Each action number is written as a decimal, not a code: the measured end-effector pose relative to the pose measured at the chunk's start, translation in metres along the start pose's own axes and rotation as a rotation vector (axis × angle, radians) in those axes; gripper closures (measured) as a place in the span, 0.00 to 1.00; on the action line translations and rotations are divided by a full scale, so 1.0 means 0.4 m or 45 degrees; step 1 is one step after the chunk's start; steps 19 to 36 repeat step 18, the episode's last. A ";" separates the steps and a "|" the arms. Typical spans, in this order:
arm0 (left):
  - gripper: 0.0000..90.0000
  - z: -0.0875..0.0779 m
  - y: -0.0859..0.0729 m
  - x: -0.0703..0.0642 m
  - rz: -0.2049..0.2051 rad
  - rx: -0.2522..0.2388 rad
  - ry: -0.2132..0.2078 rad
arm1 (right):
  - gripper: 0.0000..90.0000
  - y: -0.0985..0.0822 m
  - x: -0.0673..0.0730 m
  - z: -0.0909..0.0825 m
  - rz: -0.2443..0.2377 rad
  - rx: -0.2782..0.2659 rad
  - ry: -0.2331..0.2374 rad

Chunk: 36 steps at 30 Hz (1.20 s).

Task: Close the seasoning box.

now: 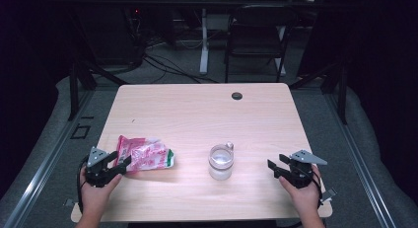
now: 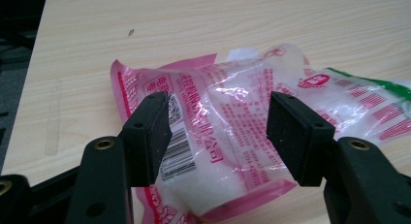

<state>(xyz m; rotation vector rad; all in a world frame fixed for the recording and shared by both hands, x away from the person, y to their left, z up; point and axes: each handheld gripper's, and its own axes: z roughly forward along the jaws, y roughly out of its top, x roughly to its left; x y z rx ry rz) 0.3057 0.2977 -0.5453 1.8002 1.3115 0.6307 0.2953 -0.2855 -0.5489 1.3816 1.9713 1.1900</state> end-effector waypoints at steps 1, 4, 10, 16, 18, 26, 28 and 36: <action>0.46 0.002 -0.002 0.003 -0.006 0.003 0.004 | 0.49 -0.002 -0.003 0.004 -0.003 0.011 -0.005; 0.46 0.006 -0.005 0.009 -0.018 0.019 -0.003 | 0.49 -0.007 -0.008 0.012 0.010 0.026 -0.009; 0.46 0.008 -0.006 0.006 -0.009 0.031 0.000 | 0.48 -0.013 -0.014 0.016 0.030 0.042 0.001; 0.46 0.011 -0.006 0.003 0.001 0.042 0.003 | 0.48 -0.013 -0.012 0.017 0.030 0.039 -0.004; 0.46 0.011 -0.005 0.003 -0.002 0.033 0.005 | 0.48 -0.012 -0.013 0.015 0.033 0.033 -0.006; 0.46 0.011 -0.005 0.003 -0.002 0.033 0.005 | 0.48 -0.012 -0.013 0.015 0.033 0.033 -0.006; 0.46 0.011 -0.005 0.003 -0.002 0.033 0.005 | 0.48 -0.012 -0.013 0.015 0.033 0.033 -0.006; 0.46 0.011 -0.005 0.003 -0.002 0.033 0.005 | 0.48 -0.012 -0.013 0.015 0.033 0.033 -0.006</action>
